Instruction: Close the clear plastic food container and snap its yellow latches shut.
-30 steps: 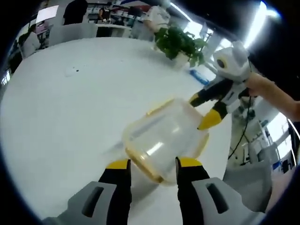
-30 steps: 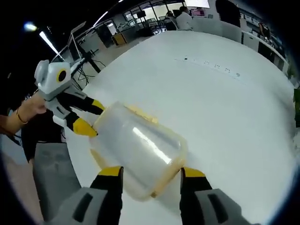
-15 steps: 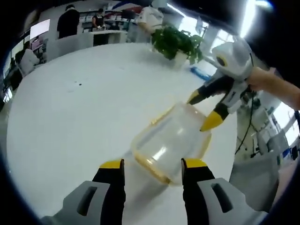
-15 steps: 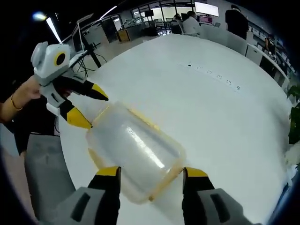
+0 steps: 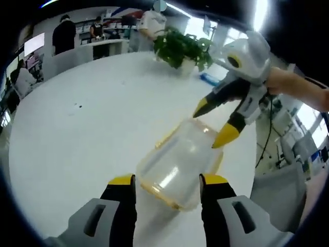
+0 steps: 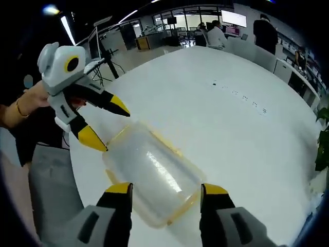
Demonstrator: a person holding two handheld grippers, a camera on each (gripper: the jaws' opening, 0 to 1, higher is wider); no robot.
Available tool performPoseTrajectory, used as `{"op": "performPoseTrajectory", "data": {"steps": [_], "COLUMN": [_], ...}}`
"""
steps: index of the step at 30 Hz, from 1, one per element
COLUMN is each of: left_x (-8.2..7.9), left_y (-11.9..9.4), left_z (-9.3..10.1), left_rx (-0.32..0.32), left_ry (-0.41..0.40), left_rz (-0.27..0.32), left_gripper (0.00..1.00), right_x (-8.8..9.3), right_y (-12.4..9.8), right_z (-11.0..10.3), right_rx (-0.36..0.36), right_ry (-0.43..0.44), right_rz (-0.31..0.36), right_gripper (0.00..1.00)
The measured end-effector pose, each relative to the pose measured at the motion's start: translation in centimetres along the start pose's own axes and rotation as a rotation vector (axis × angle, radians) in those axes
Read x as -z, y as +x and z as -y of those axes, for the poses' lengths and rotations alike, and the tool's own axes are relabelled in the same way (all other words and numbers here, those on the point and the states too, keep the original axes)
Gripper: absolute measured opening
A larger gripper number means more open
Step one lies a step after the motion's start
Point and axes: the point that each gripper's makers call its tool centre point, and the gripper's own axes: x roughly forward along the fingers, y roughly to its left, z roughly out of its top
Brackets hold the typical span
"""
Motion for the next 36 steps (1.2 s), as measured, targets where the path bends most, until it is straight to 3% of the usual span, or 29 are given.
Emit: {"op": "performPoseTrajectory", "data": {"steps": [7, 24, 36], "left_x": [-0.2, -0.6, -0.6], "left_y": [0.2, 2.1, 2.8], "left_z": [0.2, 2.8, 2.8], "left_rx": [-0.007, 0.036, 0.025], "left_ry": [0.027, 0.114, 0.169], "left_rz": [-0.003, -0.020, -0.028], "left_gripper": [0.48, 0.47, 0.46], "right_x": [-0.6, -2.3, -3.2], "right_y": [0.2, 1.1, 1.9], "right_z": [-0.9, -1.8, -3.0], "right_rx": [-0.025, -0.051, -0.084], "right_ry": [-0.030, -0.036, -0.040], "right_rz": [0.008, 0.047, 0.061], "right_gripper": [0.50, 0.47, 0.44]}}
